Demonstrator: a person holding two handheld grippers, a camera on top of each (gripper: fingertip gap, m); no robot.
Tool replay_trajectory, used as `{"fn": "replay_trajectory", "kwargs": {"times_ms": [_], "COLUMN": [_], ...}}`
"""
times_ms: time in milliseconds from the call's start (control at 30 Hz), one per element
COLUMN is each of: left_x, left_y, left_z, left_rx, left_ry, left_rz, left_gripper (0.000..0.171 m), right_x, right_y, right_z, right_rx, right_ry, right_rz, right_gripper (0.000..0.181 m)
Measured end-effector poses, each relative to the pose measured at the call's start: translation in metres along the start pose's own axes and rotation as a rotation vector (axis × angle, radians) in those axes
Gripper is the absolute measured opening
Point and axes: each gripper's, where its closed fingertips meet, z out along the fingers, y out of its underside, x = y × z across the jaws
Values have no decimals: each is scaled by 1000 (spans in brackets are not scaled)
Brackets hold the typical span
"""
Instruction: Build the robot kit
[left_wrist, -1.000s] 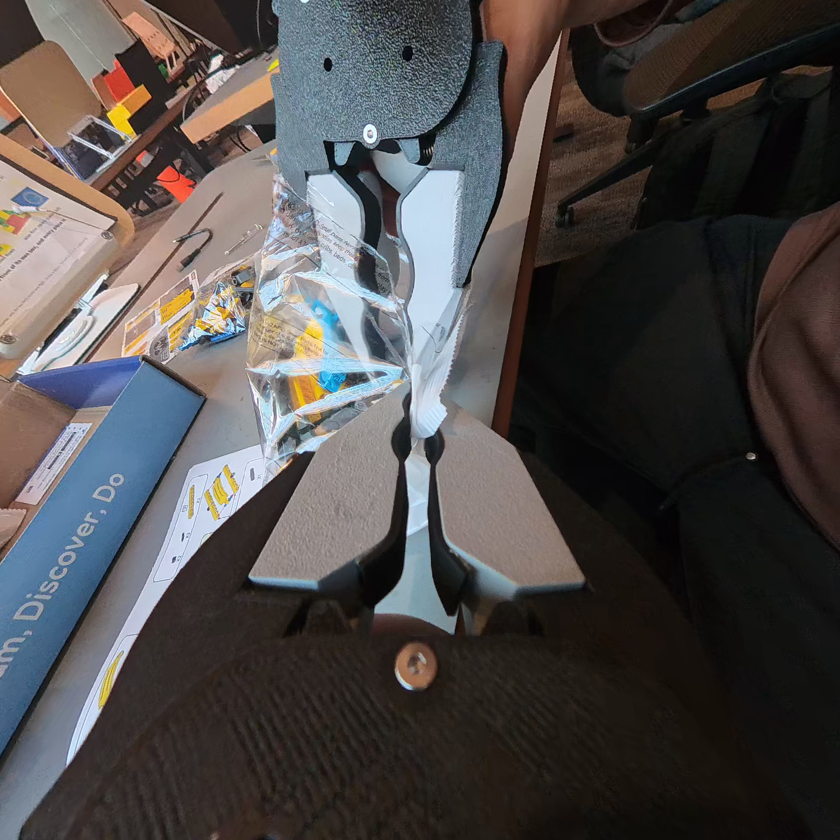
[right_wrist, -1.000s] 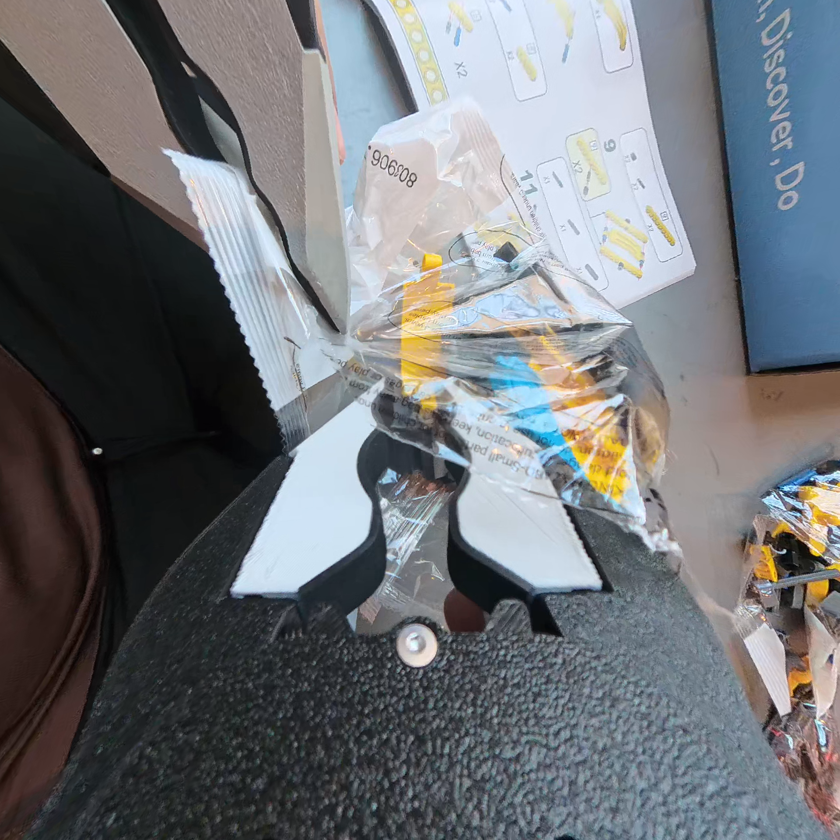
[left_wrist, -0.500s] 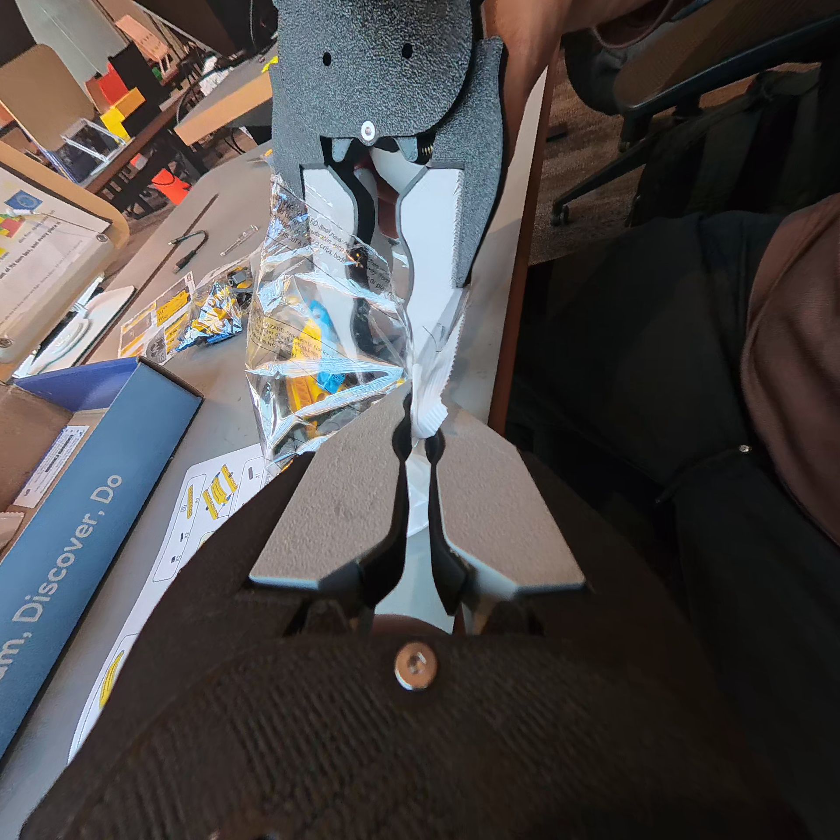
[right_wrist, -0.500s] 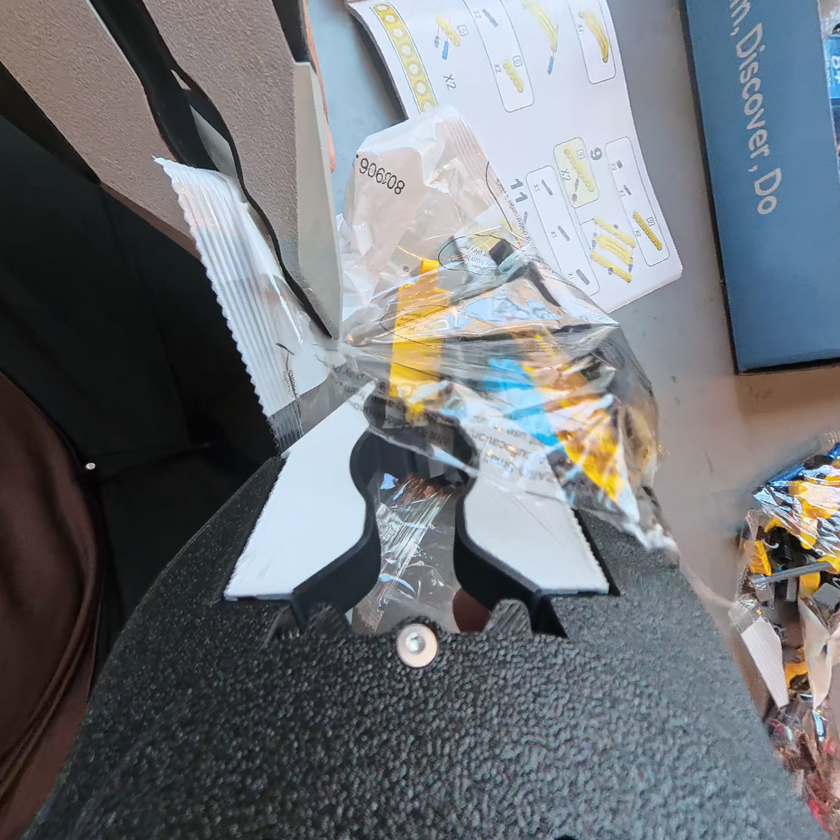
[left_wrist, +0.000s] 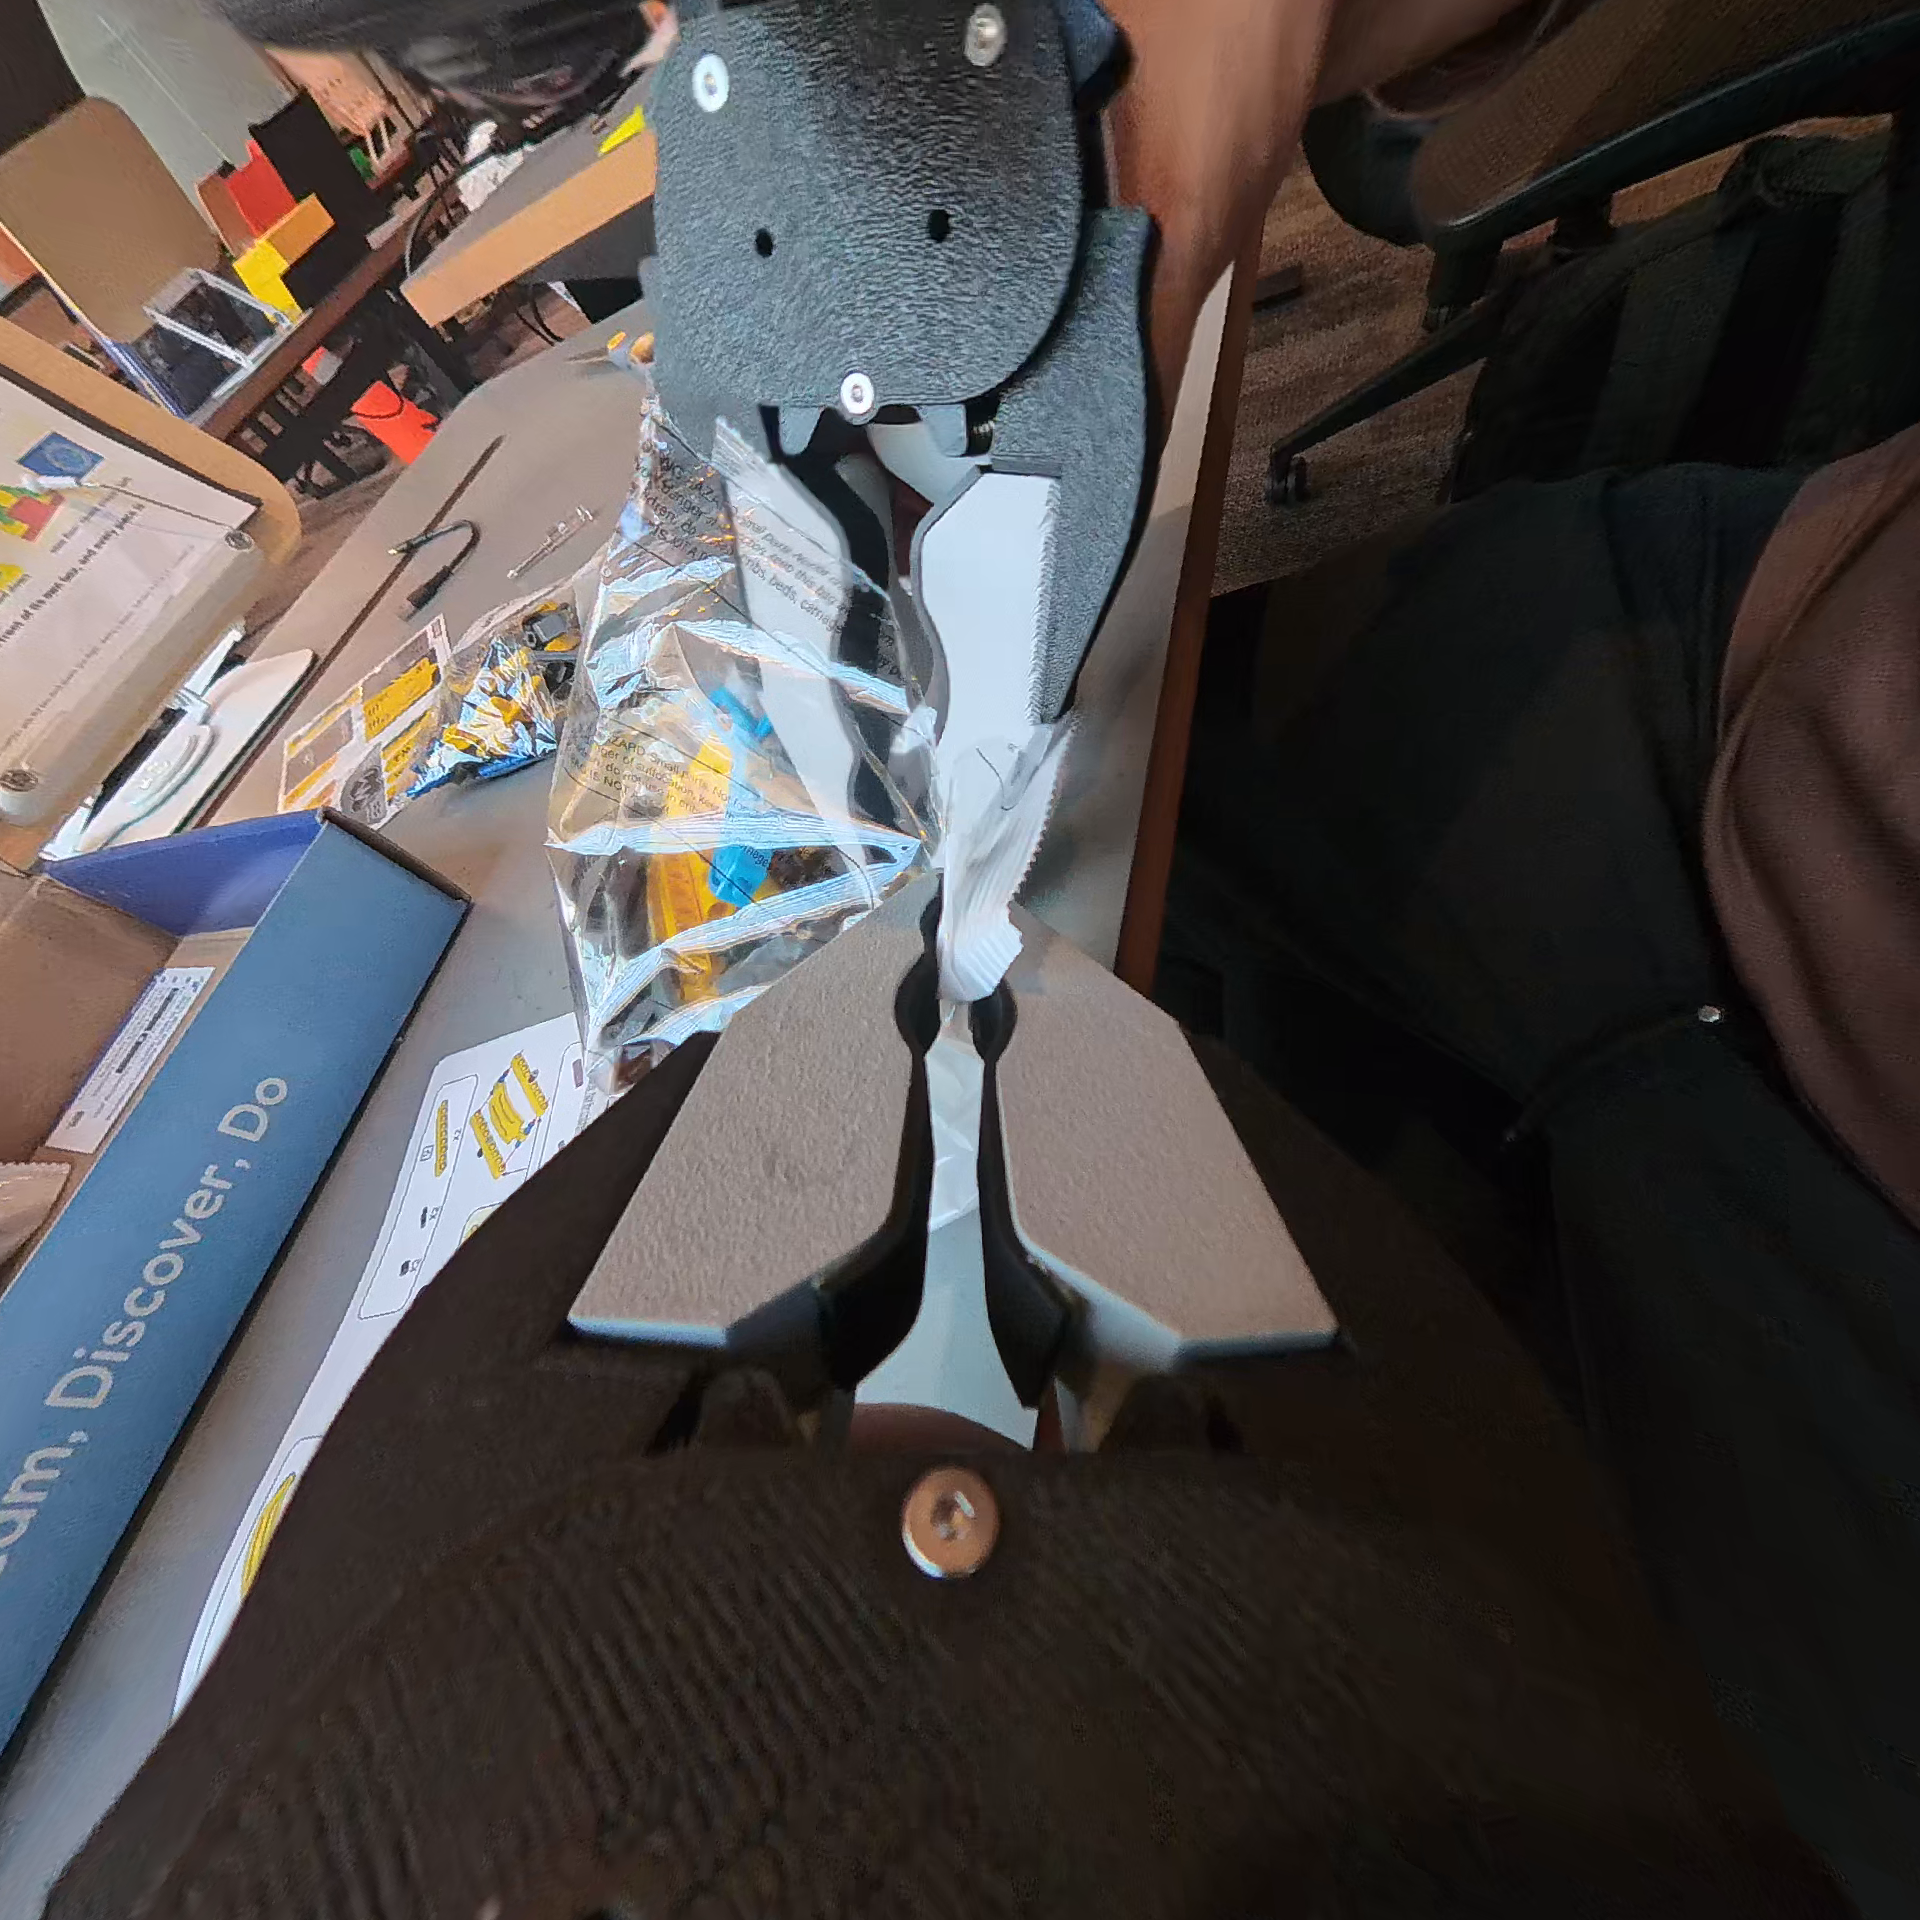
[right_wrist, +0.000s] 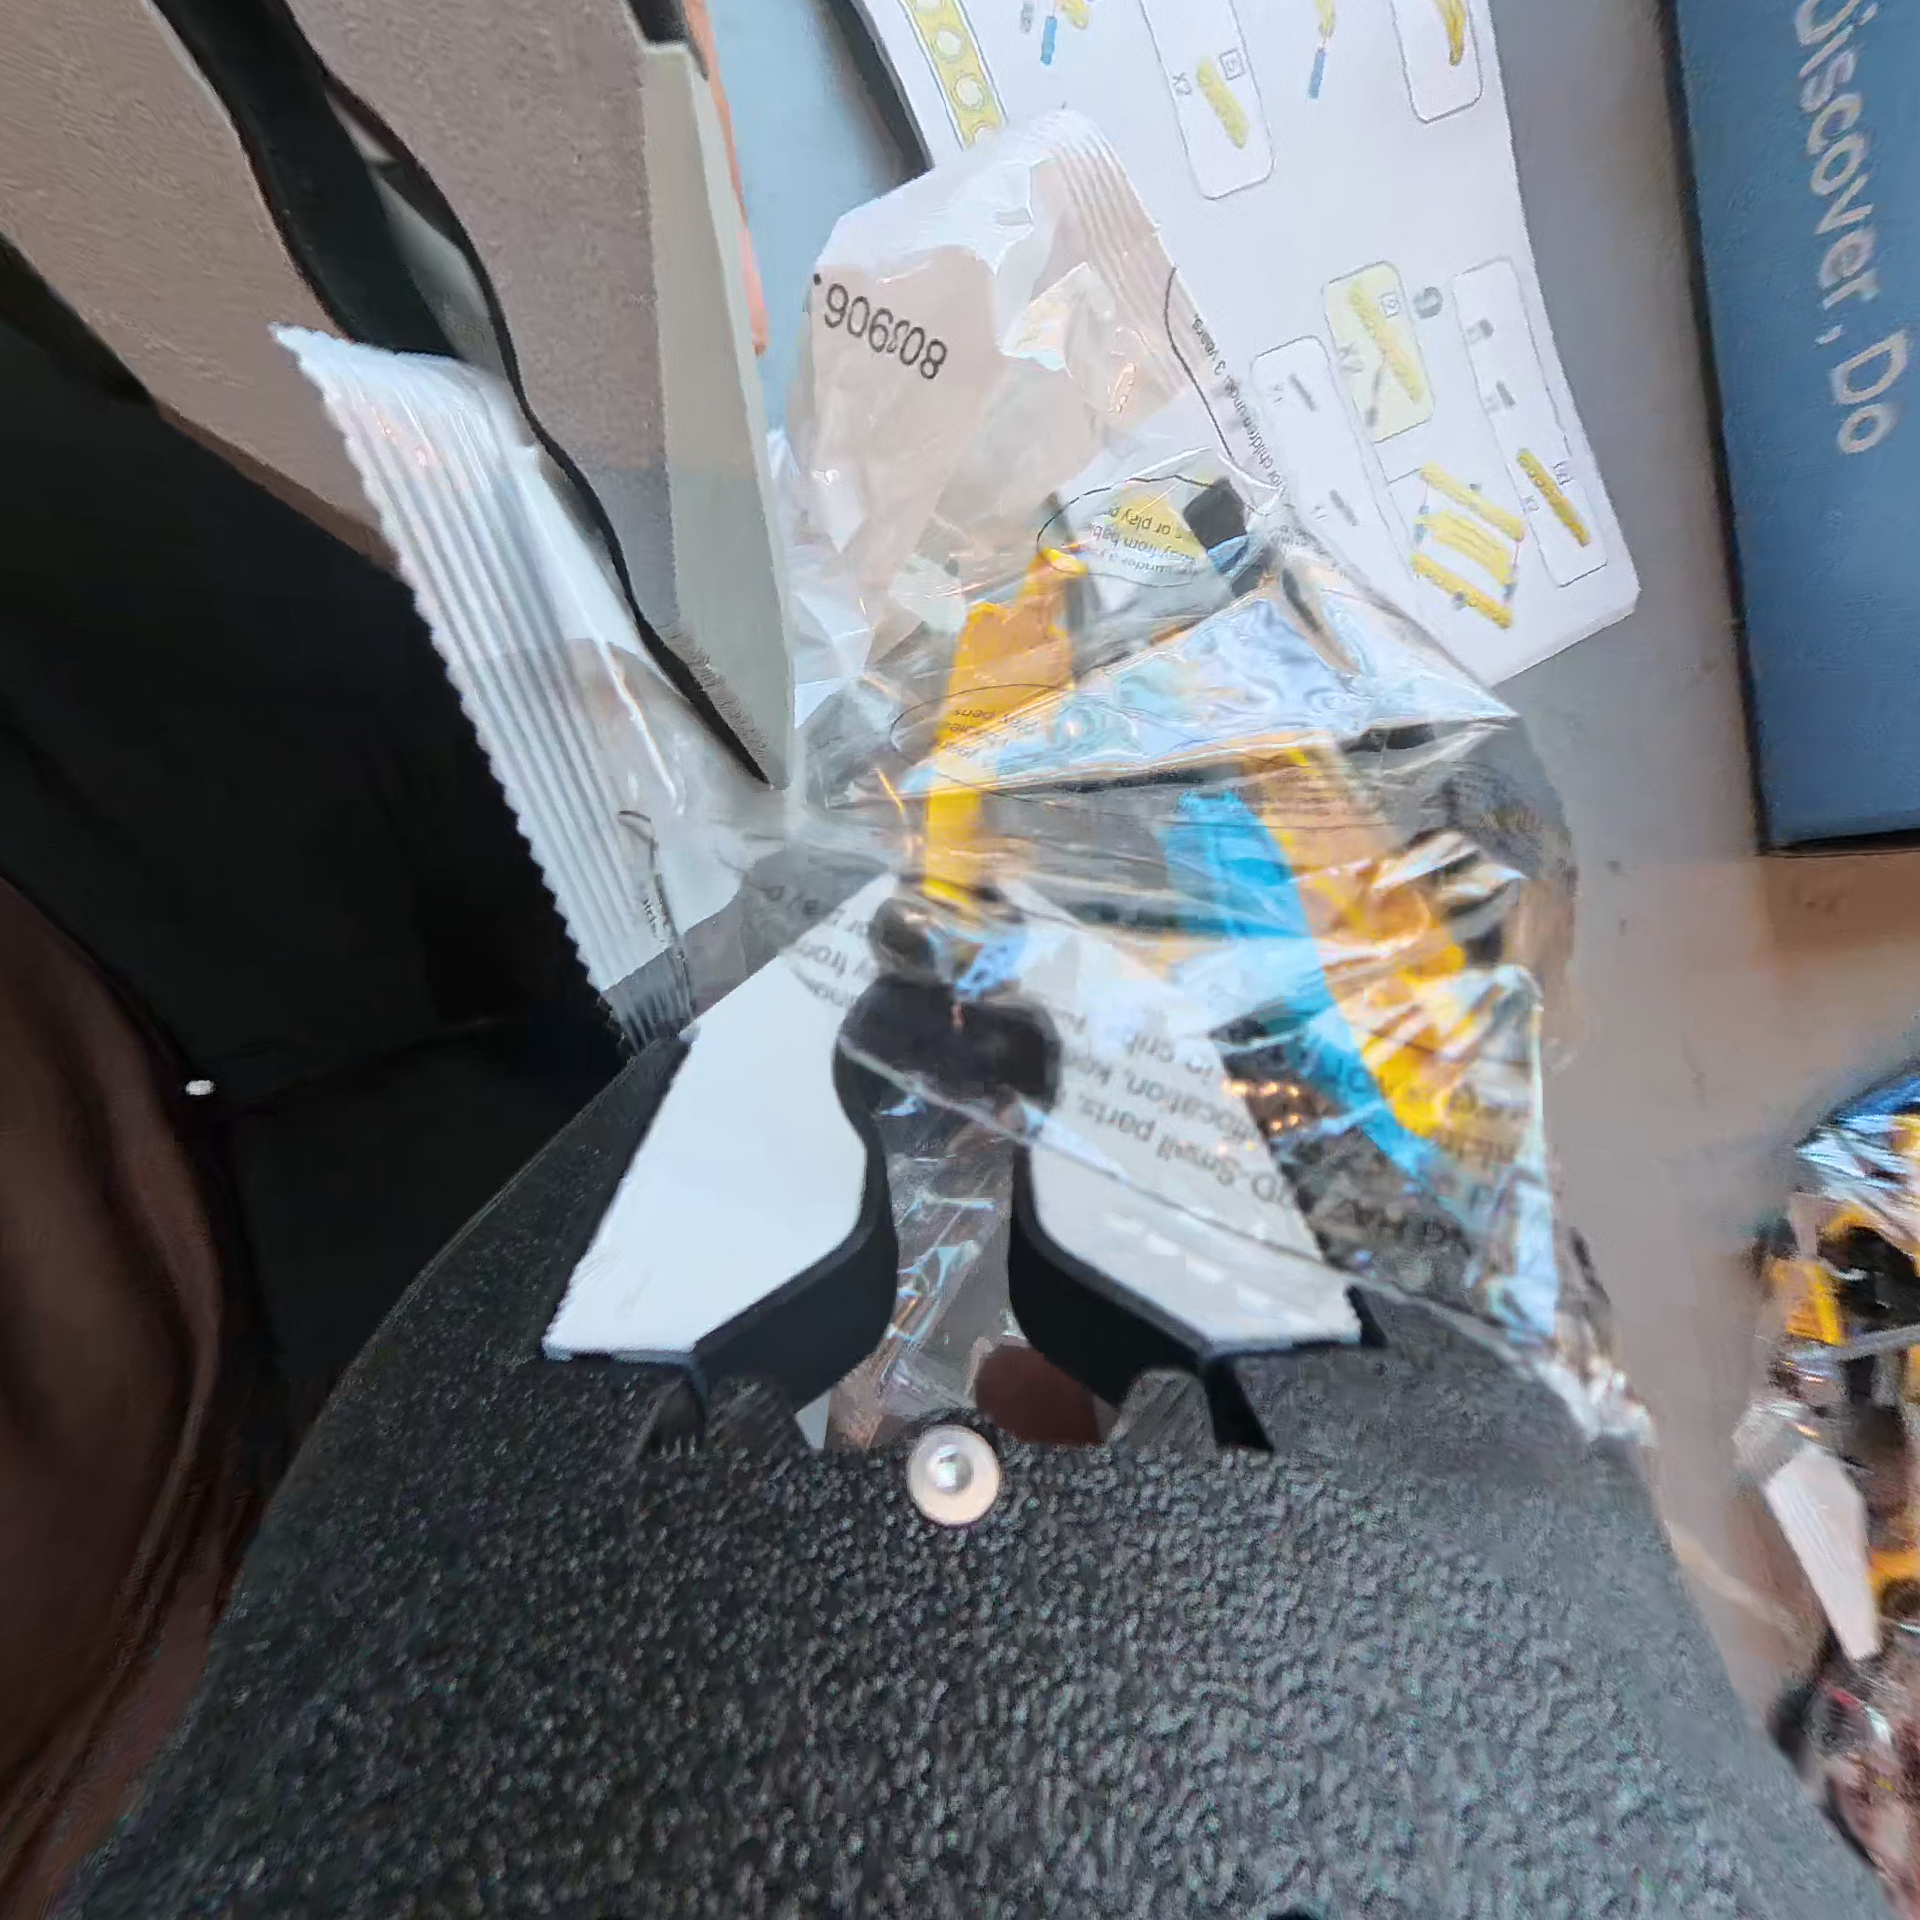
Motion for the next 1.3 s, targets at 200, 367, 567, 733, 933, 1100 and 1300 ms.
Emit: {"fn": "replay_trajectory", "kwargs": {"times_ms": [200, 367, 567, 733, 933, 1100, 1300], "left_x": [-4, -10, -29, -51, -99, -155, -225], "left_y": [-1, -3, -11, -14, -25, -53, -80], "left_z": [-2, -4, -6, -2, -6, -21, -32], "left_rx": [14, 34, 72, 25, 6, 62, 12], "left_ry": [-16, -51, -129, -197, -265, -314, -395], "left_rz": [-22, -36, -89, -168, -377, -486, -417], "left_gripper": [0, 0, 0, 0, 0, 0, 0], "right_x": [3, 2, 7, 24, 46, 54, 50], "right_y": [-11, -14, -25, -17, 10, 43, 70], "right_z": [-17, -44, -101, -144, -174, -160, -128], "right_rx": [81, 120, 249, 398, 528, 499, 405], "right_ry": [12, -29, -106, -80, -27, 34, 78], "right_rz": [16, 48, 146, 243, 372, 409, 387], "right_gripper": [2, 2, 2, 2, 2, 2, 2]}}
